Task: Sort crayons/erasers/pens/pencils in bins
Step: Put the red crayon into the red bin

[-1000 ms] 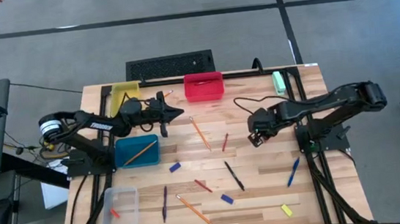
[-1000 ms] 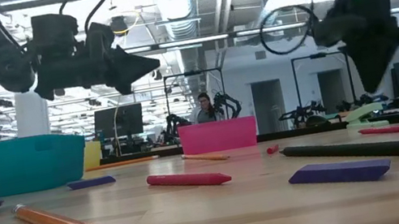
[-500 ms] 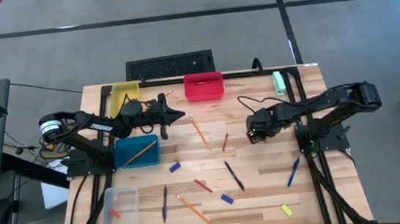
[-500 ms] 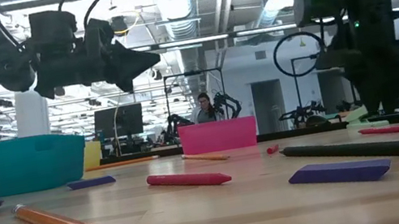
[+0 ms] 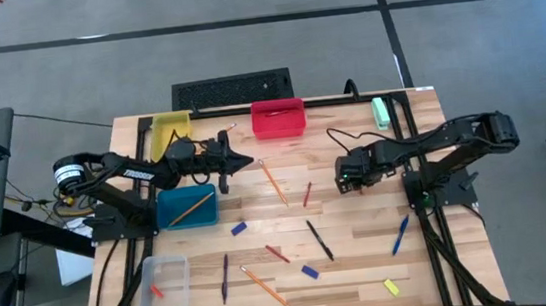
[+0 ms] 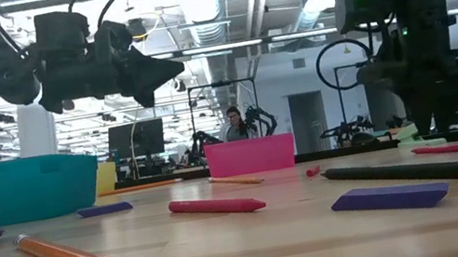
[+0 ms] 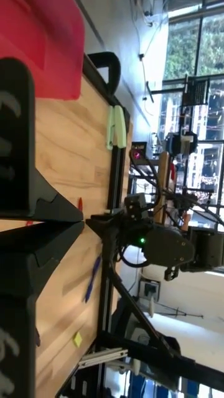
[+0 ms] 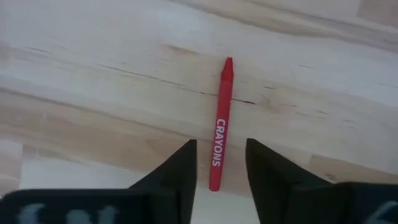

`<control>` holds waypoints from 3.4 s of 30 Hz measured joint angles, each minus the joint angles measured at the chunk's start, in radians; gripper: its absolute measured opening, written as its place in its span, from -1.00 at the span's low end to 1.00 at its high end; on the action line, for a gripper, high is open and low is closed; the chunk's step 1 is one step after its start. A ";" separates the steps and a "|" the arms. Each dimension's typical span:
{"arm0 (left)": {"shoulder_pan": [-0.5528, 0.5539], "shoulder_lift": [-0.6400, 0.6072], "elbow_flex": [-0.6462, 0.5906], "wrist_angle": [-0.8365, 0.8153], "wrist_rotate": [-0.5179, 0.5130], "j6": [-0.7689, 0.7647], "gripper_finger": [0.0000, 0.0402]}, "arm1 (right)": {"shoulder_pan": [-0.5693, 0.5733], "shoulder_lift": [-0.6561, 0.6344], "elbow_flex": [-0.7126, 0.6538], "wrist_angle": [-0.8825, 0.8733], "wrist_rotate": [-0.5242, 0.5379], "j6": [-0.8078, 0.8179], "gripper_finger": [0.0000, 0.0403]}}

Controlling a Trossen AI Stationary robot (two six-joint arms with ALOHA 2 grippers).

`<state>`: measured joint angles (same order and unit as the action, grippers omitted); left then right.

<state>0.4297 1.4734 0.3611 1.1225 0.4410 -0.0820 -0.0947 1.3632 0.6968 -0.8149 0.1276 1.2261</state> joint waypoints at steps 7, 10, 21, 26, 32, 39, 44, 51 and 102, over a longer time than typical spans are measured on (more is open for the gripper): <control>0.000 0.000 0.000 -0.006 -0.001 0.010 -1.00 | 0.000 0.000 -0.039 0.049 0.005 0.008 -0.48; 0.000 0.000 0.000 -0.007 -0.001 0.010 -1.00 | 0.000 0.000 -0.051 0.070 0.005 0.012 -0.44; 0.000 0.000 0.000 -0.010 -0.002 0.011 -1.00 | 0.000 0.000 -0.085 0.106 0.006 0.030 -0.22; 0.000 0.000 0.000 -0.011 -0.002 0.011 -1.00 | 0.000 0.000 -0.085 0.126 0.018 0.026 -0.36; 0.000 0.000 0.000 -0.015 -0.002 0.011 -1.00 | 0.000 0.084 -0.079 0.134 0.021 0.007 -0.46; 0.000 0.000 0.000 -0.020 -0.003 0.022 -1.00 | 0.000 0.141 -0.053 0.116 0.024 -0.022 -0.51; 0.000 0.000 0.000 -0.025 -0.003 0.025 -1.00 | -0.002 0.139 -0.034 0.095 0.025 -0.047 -0.67; 0.001 0.000 0.000 -0.027 0.007 0.028 -1.00 | -0.027 0.143 -0.034 0.087 -0.006 -0.107 -0.76; 0.013 0.000 0.000 -0.035 0.009 0.028 -1.00 | -0.133 -0.064 -0.035 0.584 0.000 -0.469 -0.80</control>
<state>0.4423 1.4731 0.3614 1.0874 0.4496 -0.0540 -0.2281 1.2991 0.6617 -0.2305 0.1272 0.7570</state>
